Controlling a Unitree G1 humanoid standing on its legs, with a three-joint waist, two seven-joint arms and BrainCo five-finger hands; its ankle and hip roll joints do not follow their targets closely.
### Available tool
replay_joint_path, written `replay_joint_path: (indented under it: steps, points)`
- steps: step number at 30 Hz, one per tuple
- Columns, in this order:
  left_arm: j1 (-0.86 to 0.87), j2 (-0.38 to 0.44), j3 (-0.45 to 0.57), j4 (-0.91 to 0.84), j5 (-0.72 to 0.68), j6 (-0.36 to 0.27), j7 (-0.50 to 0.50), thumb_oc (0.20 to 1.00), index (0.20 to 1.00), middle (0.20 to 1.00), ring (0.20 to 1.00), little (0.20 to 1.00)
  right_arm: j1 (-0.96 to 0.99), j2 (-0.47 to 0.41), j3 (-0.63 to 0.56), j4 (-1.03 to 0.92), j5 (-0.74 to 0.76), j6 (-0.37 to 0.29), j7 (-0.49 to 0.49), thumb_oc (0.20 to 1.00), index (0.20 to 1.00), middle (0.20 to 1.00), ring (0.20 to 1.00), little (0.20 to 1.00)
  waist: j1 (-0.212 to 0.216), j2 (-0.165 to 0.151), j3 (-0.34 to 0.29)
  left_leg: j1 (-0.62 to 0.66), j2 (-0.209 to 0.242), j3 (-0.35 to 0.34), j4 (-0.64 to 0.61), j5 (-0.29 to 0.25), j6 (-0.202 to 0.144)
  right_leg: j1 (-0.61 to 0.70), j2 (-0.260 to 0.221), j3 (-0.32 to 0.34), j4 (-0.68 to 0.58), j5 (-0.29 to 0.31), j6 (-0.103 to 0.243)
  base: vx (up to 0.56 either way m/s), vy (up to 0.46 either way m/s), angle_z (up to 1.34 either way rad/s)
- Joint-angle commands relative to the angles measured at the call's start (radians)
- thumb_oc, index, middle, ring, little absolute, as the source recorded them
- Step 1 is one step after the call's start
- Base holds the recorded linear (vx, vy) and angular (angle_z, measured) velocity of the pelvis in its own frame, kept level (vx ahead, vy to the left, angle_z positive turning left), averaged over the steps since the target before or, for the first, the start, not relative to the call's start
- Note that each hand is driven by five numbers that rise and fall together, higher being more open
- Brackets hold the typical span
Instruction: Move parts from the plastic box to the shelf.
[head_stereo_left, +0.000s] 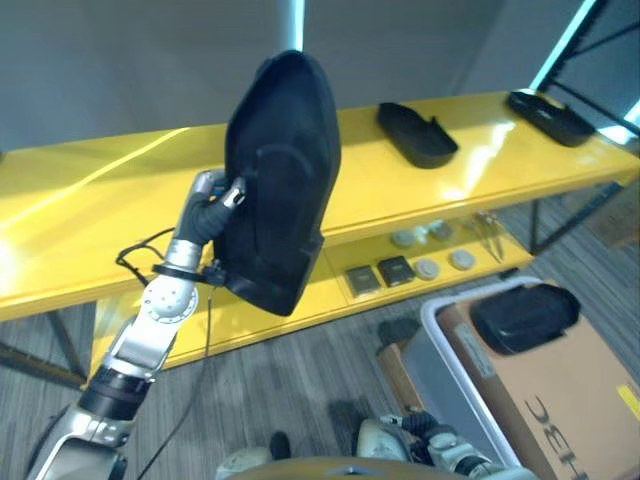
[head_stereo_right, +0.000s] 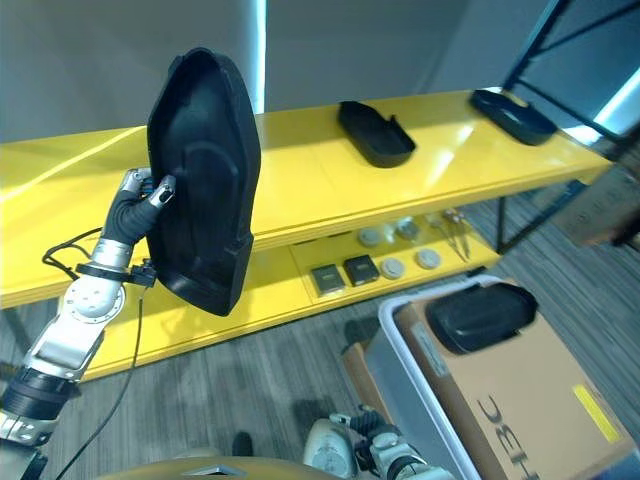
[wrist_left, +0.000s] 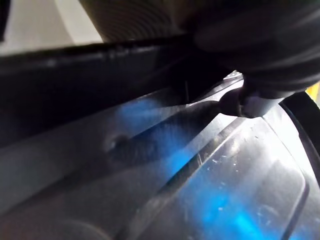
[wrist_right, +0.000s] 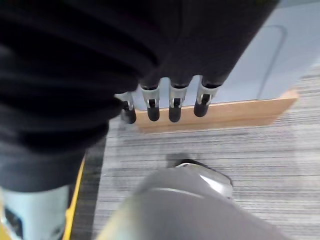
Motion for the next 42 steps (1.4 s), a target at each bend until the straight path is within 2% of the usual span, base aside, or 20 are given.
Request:
replay_joint_path:
  steps: [1, 2, 4, 6, 9, 12, 13, 14, 15, 16, 17, 18, 20, 22, 24, 25, 27, 33, 37, 42]
  points:
    - [-0.053, -0.031, 0.021, -0.035, -0.037, -0.061, 0.034, 0.200, 0.200, 0.200, 0.200, 0.200, 0.046, -0.010, 0.019, 0.019, 0.060, -0.023, -0.010, 1.000, 1.000, 1.000, 1.000, 1.000, -0.065, 0.016, -0.033, -0.033, 0.109, -0.167, -0.012, -0.020, -0.095, 0.107, 0.090, 0.120, -0.163, 0.067, -0.005, 0.18, -0.222, 1.38]
    - [-0.069, -0.032, 0.010, -0.021, -0.041, -0.057, 0.030, 0.200, 0.200, 0.200, 0.200, 0.200, 0.061, -0.008, 0.023, 0.022, 0.062, -0.026, -0.010, 1.000, 1.000, 1.000, 1.000, 1.000, -0.061, 0.009, -0.036, -0.036, 0.106, -0.201, -0.011, -0.018, -0.104, 0.119, 0.101, 0.135, -0.165, 0.068, -0.013, 0.08, -0.174, 1.61]
    - [-0.051, -0.043, 0.028, -0.018, -0.029, -0.053, 0.034, 0.200, 0.200, 0.200, 0.200, 0.200, 0.063, 0.001, 0.024, 0.037, 0.042, -0.019, -0.013, 1.000, 1.000, 1.000, 1.000, 1.000, -0.050, 0.009, -0.047, -0.039, 0.107, -0.227, -0.007, -0.023, -0.113, 0.155, 0.069, 0.064, -0.206, 0.081, -0.017, 0.12, -0.263, 1.20]
    - [-0.025, -0.055, 0.051, -0.011, -0.045, -0.046, 0.042, 0.200, 0.200, 0.200, 0.200, 0.200, 0.075, 0.002, 0.035, 0.035, 0.029, -0.021, -0.006, 1.000, 1.000, 1.000, 1.000, 1.000, -0.050, 0.015, -0.055, -0.060, 0.120, -0.240, 0.017, -0.018, -0.128, 0.180, 0.077, 0.046, -0.216, 0.076, -0.031, 0.12, -0.277, 0.83]
    - [-0.026, -0.077, 0.063, 0.008, -0.075, -0.036, 0.048, 0.200, 0.200, 0.200, 0.200, 0.200, 0.087, -0.018, 0.044, 0.038, 0.006, -0.020, 0.001, 1.000, 1.000, 1.000, 1.000, 1.000, -0.056, 0.010, -0.045, -0.092, 0.125, -0.210, 0.100, -0.033, -0.149, 0.231, 0.060, -0.022, -0.238, 0.072, -0.042, 0.09, -0.166, 0.69]
    - [-0.114, -0.089, 0.020, 0.064, -0.108, -0.022, 0.045, 0.200, 0.200, 0.200, 0.200, 0.200, 0.101, -0.060, 0.029, 0.058, -0.011, -0.008, -0.005, 1.000, 1.000, 1.000, 1.000, 1.000, -0.082, 0.021, -0.027, -0.126, 0.176, -0.133, 0.058, 0.037, -0.176, 0.267, 0.050, -0.090, -0.260, 0.056, -0.048, 0.00, -0.048, 0.68]
    - [-0.137, -0.088, 0.008, 0.087, -0.117, -0.021, 0.041, 0.200, 0.200, 0.200, 0.200, 0.200, 0.096, -0.070, 0.018, 0.074, -0.007, -0.001, -0.012, 1.000, 1.000, 1.000, 1.000, 1.000, -0.086, 0.026, -0.026, -0.137, 0.174, -0.142, 0.043, 0.051, -0.181, 0.274, 0.051, -0.088, -0.273, 0.061, -0.048, 0.11, -0.043, 1.20]
    - [-0.191, -0.095, -0.005, 0.126, -0.142, -0.016, 0.041, 0.200, 0.200, 0.200, 0.200, 0.200, 0.095, -0.077, -0.020, 0.089, 0.025, -0.001, -0.024, 1.000, 1.000, 1.000, 1.000, 1.000, -0.112, 0.032, -0.038, -0.134, 0.176, -0.122, 0.020, 0.049, -0.179, 0.286, 0.060, -0.079, -0.298, 0.065, -0.045, 0.09, -0.034, 0.92]
    - [-0.194, -0.095, -0.006, 0.129, -0.143, -0.018, 0.042, 0.200, 0.200, 0.200, 0.200, 0.200, 0.095, -0.077, -0.021, 0.088, 0.025, -0.001, -0.025, 1.000, 1.000, 1.000, 1.000, 1.000, -0.110, 0.032, -0.037, -0.131, 0.177, -0.120, 0.017, 0.049, -0.180, 0.286, 0.061, -0.077, -0.298, 0.065, -0.045, 0.19, 0.022, 0.20]
    - [-0.225, -0.110, -0.017, 0.160, -0.156, -0.008, 0.039, 0.200, 0.200, 0.200, 0.200, 0.200, 0.108, -0.073, -0.081, 0.091, 0.102, -0.009, -0.039, 1.000, 1.000, 1.000, 1.000, 1.000, -0.142, 0.049, -0.056, -0.108, 0.197, -0.056, -0.022, 0.059, -0.183, 0.286, 0.066, -0.066, -0.304, 0.056, -0.041, 0.12, 0.044, -0.30]
    - [-0.228, -0.111, -0.019, 0.163, -0.156, -0.010, 0.040, 0.200, 0.200, 0.200, 0.200, 0.200, 0.109, -0.074, -0.083, 0.090, 0.103, -0.009, -0.039, 1.000, 1.000, 1.000, 1.000, 1.000, -0.136, 0.050, -0.055, -0.105, 0.198, -0.051, -0.023, 0.058, -0.184, 0.286, 0.067, -0.061, -0.304, 0.057, -0.041, 0.22, 0.100, -0.37]
    - [-0.264, -0.119, -0.027, 0.204, -0.158, 0.005, 0.050, 0.200, 0.200, 0.200, 0.200, 0.200, 0.110, -0.061, -0.105, 0.087, 0.149, -0.015, -0.046, 1.000, 1.000, 1.000, 1.000, 1.000, -0.161, 0.061, -0.065, -0.089, 0.202, -0.019, -0.032, 0.049, -0.180, 0.279, 0.062, -0.048, -0.304, 0.052, -0.038, 0.13, 0.090, -0.56]
    - [-0.282, -0.125, -0.029, 0.232, -0.170, 0.006, 0.055, 0.200, 0.200, 0.200, 0.200, 0.200, 0.104, -0.055, -0.096, 0.082, 0.150, -0.015, -0.041, 1.000, 1.000, 1.000, 1.000, 1.000, -0.166, 0.063, -0.063, -0.082, 0.201, 0.003, -0.032, 0.040, -0.176, 0.271, 0.059, -0.030, -0.304, 0.056, -0.034, 0.08, 0.081, -0.84]
    - [-0.342, -0.150, -0.038, 0.310, -0.213, 0.012, 0.085, 0.200, 0.200, 0.200, 0.200, 0.200, 0.084, -0.042, -0.048, 0.068, 0.113, -0.012, -0.036, 1.000, 1.000, 1.000, 1.000, 1.000, -0.186, 0.065, -0.051, -0.092, 0.197, 0.059, -0.032, 0.033, -0.168, 0.237, 0.049, -0.001, -0.304, 0.079, -0.019, -0.06, 0.088, -0.91]
    - [-0.403, -0.136, -0.030, 0.407, -0.236, 0.025, 0.108, 0.200, 0.200, 0.200, 0.200, 0.200, 0.062, -0.032, -0.008, 0.044, 0.092, -0.012, -0.027, 1.000, 1.000, 1.000, 1.000, 1.000, -0.208, 0.072, -0.039, -0.115, 0.200, 0.114, -0.032, 0.034, -0.167, 0.172, 0.043, 0.029, -0.304, 0.103, -0.008, -0.10, 0.102, -0.96]
    - [-0.408, -0.135, -0.031, 0.413, -0.237, 0.022, 0.108, 0.200, 0.200, 0.200, 0.200, 0.200, 0.060, -0.032, -0.008, 0.044, 0.092, -0.011, -0.027, 1.000, 1.000, 1.000, 1.000, 1.000, -0.204, 0.072, -0.041, -0.118, 0.201, 0.119, -0.032, 0.033, -0.167, 0.166, 0.043, 0.033, -0.304, 0.105, -0.007, -0.06, 0.077, -0.92]
    - [-0.490, -0.131, -0.034, 0.547, -0.266, 0.047, 0.140, 0.200, 0.200, 0.200, 0.200, 0.200, 0.056, -0.022, -0.004, 0.034, 0.114, -0.018, -0.017, 1.000, 1.000, 1.000, 1.000, 1.000, -0.228, 0.079, -0.027, -0.130, 0.207, 0.151, -0.032, 0.041, -0.168, 0.131, 0.044, 0.051, -0.304, 0.118, -0.001, -0.03, 0.057, -0.64]
    - [-0.758, -0.140, -0.101, 0.850, -0.356, 0.087, 0.155, 0.200, 0.200, 0.200, 0.200, 0.200, -0.002, -0.038, 0.061, 0.070, 0.078, 0.007, -0.012, 1.000, 1.000, 1.000, 1.000, 1.000, -0.254, 0.087, 0.045, -0.179, 0.199, 0.168, -0.032, 0.059, -0.169, 0.059, 0.039, 0.069, -0.304, 0.148, 0.011, -0.07, 0.017, -0.22]
    - [-0.858, -0.138, -0.127, 0.970, -0.382, 0.111, 0.143, 0.200, 0.200, 0.200, 0.200, 0.200, -0.043, -0.048, 0.067, 0.091, 0.091, 0.015, -0.016, 1.000, 1.000, 1.000, 1.000, 1.000, -0.250, 0.098, 0.066, -0.206, 0.195, 0.166, -0.032, 0.069, -0.169, 0.029, 0.036, 0.074, -0.304, 0.158, 0.014, -0.04, 0.000, -0.06]
    - [-0.905, -0.131, -0.143, 1.051, -0.351, 0.136, 0.136, 0.200, 0.200, 0.200, 0.200, 0.200, -0.066, -0.045, 0.078, 0.088, 0.111, 0.012, -0.016, 1.000, 1.000, 1.000, 1.000, 1.000, -0.243, 0.101, 0.081, -0.209, 0.193, 0.163, -0.032, 0.073, -0.169, 0.028, 0.036, 0.075, -0.304, 0.159, 0.017, 0.00, -0.007, 0.00]
